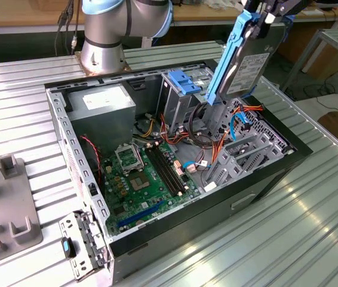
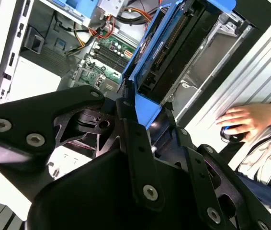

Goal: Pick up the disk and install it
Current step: 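Pick up the disk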

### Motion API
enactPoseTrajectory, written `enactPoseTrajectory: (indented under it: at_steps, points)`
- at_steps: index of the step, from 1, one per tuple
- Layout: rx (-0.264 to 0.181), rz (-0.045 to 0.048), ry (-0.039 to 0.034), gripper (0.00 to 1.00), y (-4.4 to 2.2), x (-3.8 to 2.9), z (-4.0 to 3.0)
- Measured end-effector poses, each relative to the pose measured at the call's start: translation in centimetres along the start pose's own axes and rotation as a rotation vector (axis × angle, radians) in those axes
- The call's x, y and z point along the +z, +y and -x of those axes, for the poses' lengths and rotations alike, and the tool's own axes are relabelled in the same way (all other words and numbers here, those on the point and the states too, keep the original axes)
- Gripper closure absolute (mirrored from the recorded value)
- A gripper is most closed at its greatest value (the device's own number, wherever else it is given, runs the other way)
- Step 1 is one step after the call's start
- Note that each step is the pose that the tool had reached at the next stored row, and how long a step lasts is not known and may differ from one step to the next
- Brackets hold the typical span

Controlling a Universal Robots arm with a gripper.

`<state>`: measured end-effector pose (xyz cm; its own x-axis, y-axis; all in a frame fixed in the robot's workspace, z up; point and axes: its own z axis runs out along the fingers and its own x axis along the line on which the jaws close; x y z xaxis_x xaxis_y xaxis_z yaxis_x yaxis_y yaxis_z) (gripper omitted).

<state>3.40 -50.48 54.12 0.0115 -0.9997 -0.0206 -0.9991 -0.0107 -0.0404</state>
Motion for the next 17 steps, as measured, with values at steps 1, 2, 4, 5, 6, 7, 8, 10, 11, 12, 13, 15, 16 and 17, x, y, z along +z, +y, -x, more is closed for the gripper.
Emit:
enactPoseTrajectory:
  at_steps: [1,2,4,5,6,7,8,10,11,12,13,15,16,17]
  points:
    - [0.0,0.0,0.0001,0.63,0.01,-0.01,-1.01]
    - [0.0,0.0,0.0001,0.63,0.02,0.0,-1.81]
    - [0.0,0.0,0.0001,0.63,0.04,0.0,-3.02]
    - [0.0,0.0,0.0001,0.63,0.04,0.0,-3.67]
    - [0.0,0.0,0.0002,0.63,0.05,-0.01,-4.43]
    - [0.0,0.0,-0.0002,0.63,0.06,0.01,-5.16]
    - [0.0,0.0,0.0001,0.63,0.07,-0.01,-5.74]
    - [0.0,0.0,0.0002,0.63,0.08,-0.01,-6.87]
    - [0.0,0.0,0.0,0.63,0.09,0.0,-7.45]
    - [0.0,0.0,0.0001,0.63,0.09,0.0,-7.84]
    - [0.0,0.0,0.0001,0.63,0.1,0.0,-8.05]
    - [0.0,0.0,0.0002,0.63,0.11,0.04,-8.48]
    - [0.0,0.0,0.0,0.63,0.11,0.13,-8.65]
    - [0.0,-0.0003,-0.0001,0.63,0.11,0.26,-8.76]
